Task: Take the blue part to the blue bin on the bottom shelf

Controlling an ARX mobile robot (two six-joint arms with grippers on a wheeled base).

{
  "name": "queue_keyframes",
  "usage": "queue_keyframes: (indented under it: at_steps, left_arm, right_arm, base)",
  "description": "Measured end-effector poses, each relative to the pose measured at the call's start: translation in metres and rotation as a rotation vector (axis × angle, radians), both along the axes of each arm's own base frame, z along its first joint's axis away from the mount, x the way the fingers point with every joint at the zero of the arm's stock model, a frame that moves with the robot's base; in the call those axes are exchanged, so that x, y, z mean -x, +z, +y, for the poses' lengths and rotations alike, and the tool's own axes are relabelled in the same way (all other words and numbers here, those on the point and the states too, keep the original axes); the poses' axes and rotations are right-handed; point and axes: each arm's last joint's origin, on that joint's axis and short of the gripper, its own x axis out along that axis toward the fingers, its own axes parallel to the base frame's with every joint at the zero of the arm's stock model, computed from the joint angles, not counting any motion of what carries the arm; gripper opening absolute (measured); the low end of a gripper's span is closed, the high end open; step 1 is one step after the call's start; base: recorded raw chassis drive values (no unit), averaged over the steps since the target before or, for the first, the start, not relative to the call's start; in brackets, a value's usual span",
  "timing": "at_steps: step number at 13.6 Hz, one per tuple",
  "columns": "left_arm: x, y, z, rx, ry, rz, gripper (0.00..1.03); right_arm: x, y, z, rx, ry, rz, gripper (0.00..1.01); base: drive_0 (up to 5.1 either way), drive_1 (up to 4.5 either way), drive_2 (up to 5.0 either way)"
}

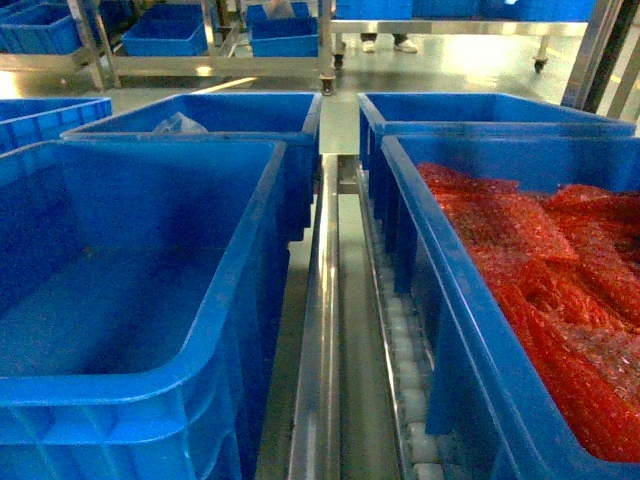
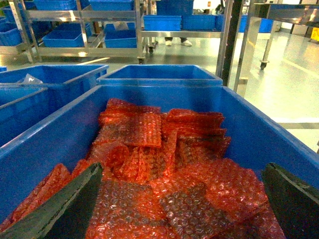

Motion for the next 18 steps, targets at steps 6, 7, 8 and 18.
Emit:
queue_keyframes:
  at_steps: [6,7,8,18]
  left_arm:
    - [0.0,0.004,-0.003,-0.039,0.091,-0.057,0.43]
    - [0.001,0.004,-0.005,-0.072,0.128,-0.054,0.43]
    - [-0.001,0.004,-0.008,-0.084,0.132,-0.052,0.43]
    - [-0.115,0.0,-0.044,0.022,0.045,0.062,0.93]
  right_arm:
    - [0.0,0.0,0.0,0.0,0.0,0.0,0.98]
    - [0.0,0.0,0.0,0.0,0.0,0.0,0.98]
    - [0.0,0.0,0.0,0.0,0.0,0.0,0.98]
    - [0.0,0.0,0.0,0.0,0.0,0.0,0.98]
  base:
    - [0.0,0.0,0.0]
    - [0.0,0.0,0.0]
    - [0.0,0.0,0.0]
    - [0.0,0.0,0.0]
